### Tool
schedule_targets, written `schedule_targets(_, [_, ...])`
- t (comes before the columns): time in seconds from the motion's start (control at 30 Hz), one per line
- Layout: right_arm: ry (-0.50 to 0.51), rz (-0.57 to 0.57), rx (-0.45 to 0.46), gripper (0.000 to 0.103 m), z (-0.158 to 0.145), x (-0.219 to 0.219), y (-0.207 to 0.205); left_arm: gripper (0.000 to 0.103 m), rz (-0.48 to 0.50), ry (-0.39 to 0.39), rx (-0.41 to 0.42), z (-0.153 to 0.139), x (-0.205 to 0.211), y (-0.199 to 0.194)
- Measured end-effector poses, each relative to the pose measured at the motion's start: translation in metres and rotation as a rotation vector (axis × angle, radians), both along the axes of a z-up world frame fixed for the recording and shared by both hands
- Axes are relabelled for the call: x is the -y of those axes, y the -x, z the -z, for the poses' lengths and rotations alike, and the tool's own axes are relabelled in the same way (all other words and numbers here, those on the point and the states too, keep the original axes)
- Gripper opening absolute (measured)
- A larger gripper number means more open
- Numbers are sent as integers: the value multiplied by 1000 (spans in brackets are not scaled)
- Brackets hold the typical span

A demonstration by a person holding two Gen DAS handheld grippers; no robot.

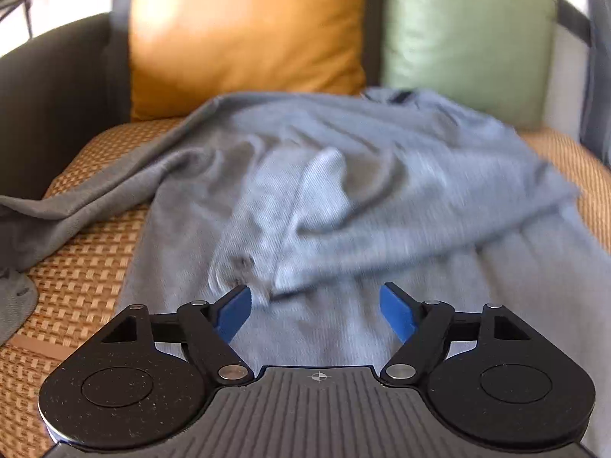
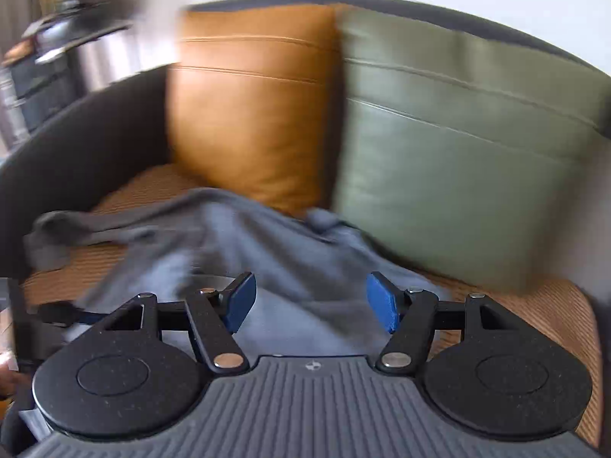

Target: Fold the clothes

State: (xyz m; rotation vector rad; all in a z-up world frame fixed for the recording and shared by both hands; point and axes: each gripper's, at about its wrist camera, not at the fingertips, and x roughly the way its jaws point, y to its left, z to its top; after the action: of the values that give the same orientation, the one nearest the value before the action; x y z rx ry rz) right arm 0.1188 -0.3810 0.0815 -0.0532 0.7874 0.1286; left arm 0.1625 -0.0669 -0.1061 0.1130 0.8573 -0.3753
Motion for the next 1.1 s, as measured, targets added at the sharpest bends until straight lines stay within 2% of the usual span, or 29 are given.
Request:
schedule_targets(0.1, [14,125,-42,69,30,45,5,85,-63,7,23,-5,-4,-25])
schedule_targets(0.27, [-25,207,-66,69,76,80,-19,85,-91,-8,-3,-3,3,-83])
schedule_targets(0.37, [31,156,-65,71,99,75,-48,85,-79,-27,-25,10,13,-110])
schedule_targets(0.57, [218,-57,-64,75,149,38,-114,85,0,43,-83,31,13,-134])
schedule_targets(0.67, [254,-148,-71,75,173,22,-143,86,38,69,-83,36,8,-137])
schedule_targets(0.83, [264,-234,-50,75,191,3,-175,83,79,95,-72,39,6,-140])
schedule_targets(0.87, [260,-244,-46,74,193,0,-179,80,87,97,-69,38,7,-139])
schedule_targets(0.9, [259,-257,-55,70,195,-2,-184,70,98,90,-57,38,9,-137])
schedule_targets(0.93, [257,-271,-89,60,198,-5,-188,41,119,85,-44,37,11,-135])
schedule_targets(0.97, [252,-277,-119,12,199,-7,-190,17,136,88,-45,35,12,-133])
schedule_targets(1.0, [245,-282,-148,2,200,-8,-192,7,131,99,-40,31,12,-130])
schedule_targets(1.03, [238,-267,-111,2,193,-6,-190,3,124,111,-34,27,12,-126])
schedule_targets(1.1, [225,-226,-8,2,176,-1,-183,2,80,143,30,14,3,-114])
